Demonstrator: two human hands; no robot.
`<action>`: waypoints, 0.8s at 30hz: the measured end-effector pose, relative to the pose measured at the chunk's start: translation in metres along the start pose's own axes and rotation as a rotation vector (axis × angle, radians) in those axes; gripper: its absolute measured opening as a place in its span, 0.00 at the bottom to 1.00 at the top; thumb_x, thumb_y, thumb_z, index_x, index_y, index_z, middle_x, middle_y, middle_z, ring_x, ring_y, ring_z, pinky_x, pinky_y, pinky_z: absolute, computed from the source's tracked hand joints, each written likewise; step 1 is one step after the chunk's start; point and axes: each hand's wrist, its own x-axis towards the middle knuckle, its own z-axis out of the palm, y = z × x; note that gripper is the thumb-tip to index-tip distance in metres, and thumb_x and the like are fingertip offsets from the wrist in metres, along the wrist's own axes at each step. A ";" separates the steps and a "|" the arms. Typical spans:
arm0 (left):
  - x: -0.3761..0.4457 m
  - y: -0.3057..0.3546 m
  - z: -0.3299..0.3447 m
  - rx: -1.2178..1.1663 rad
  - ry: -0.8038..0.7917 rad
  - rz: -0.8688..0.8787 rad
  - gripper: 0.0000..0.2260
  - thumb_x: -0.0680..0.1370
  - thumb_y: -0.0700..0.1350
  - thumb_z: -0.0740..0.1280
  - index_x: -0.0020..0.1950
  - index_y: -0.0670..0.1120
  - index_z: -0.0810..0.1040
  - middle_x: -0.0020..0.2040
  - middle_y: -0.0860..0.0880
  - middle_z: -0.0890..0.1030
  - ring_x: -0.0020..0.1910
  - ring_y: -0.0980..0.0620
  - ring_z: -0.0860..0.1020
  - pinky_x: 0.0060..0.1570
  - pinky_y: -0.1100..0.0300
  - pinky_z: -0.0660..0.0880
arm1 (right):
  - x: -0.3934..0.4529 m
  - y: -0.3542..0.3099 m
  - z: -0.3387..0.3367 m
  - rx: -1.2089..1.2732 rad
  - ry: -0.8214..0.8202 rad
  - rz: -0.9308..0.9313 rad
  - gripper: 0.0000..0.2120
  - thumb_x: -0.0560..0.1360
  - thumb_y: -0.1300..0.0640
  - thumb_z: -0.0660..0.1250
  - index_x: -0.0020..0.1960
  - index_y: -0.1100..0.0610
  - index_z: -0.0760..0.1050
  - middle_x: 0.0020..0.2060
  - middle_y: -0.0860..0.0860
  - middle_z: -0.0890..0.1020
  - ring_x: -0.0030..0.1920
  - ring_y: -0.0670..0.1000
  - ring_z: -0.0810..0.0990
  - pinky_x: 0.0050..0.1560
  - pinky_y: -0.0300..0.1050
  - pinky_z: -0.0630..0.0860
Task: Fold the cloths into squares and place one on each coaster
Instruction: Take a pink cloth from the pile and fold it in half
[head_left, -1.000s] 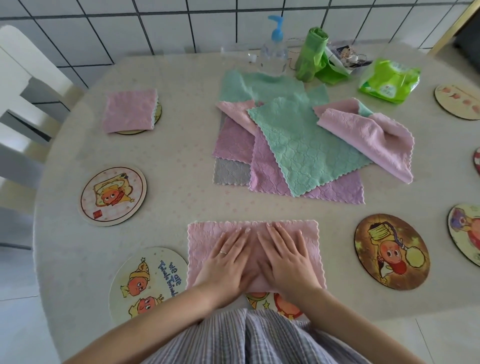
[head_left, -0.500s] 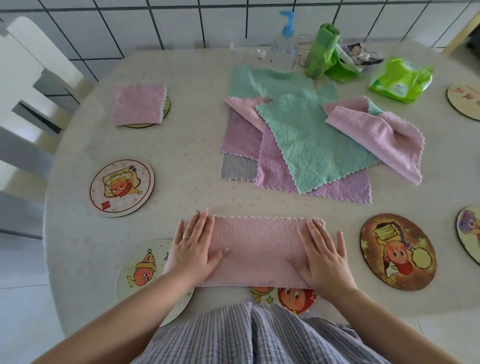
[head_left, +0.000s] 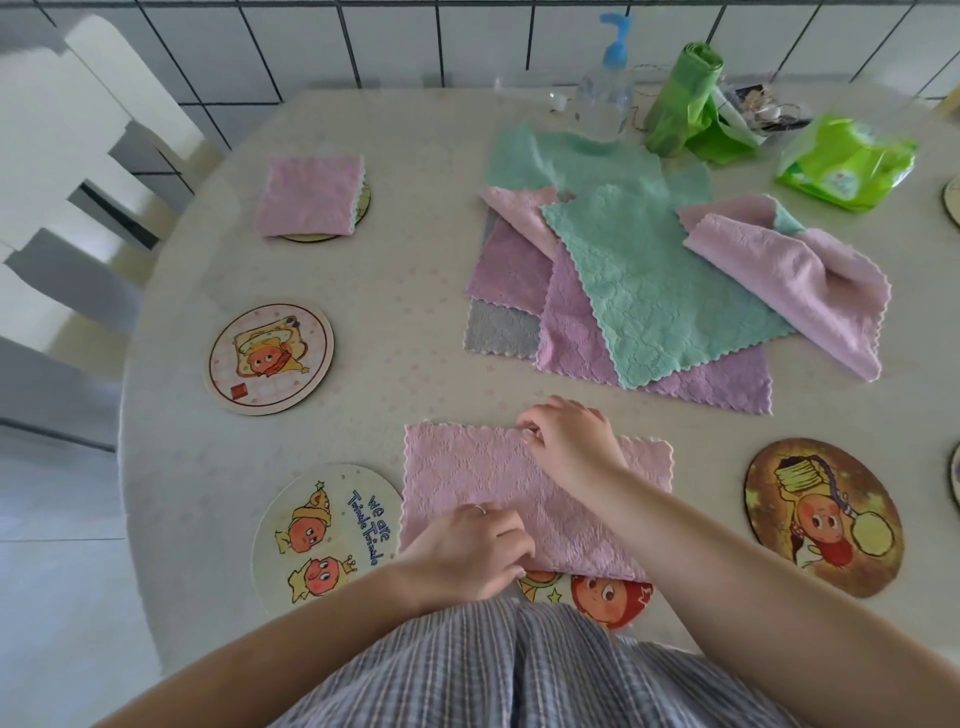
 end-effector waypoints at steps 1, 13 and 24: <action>0.000 0.000 0.001 -0.004 -0.010 -0.007 0.10 0.77 0.48 0.63 0.55 0.45 0.78 0.52 0.48 0.78 0.52 0.47 0.76 0.52 0.53 0.75 | 0.003 -0.001 -0.001 -0.025 -0.025 0.009 0.11 0.77 0.54 0.62 0.58 0.49 0.76 0.55 0.46 0.78 0.55 0.50 0.75 0.58 0.48 0.69; 0.003 0.005 -0.001 0.079 0.038 0.045 0.08 0.74 0.42 0.60 0.40 0.43 0.77 0.38 0.48 0.74 0.32 0.49 0.73 0.31 0.54 0.77 | 0.004 -0.005 -0.017 0.034 -0.167 0.034 0.03 0.76 0.54 0.62 0.47 0.53 0.73 0.45 0.49 0.78 0.46 0.51 0.75 0.45 0.44 0.68; -0.049 0.028 -0.018 -0.431 0.375 -0.453 0.02 0.80 0.45 0.60 0.51 0.51 0.71 0.35 0.55 0.79 0.30 0.58 0.77 0.27 0.66 0.70 | -0.028 -0.007 -0.056 0.369 -0.055 0.075 0.02 0.76 0.56 0.63 0.45 0.52 0.70 0.35 0.48 0.78 0.31 0.46 0.72 0.29 0.41 0.65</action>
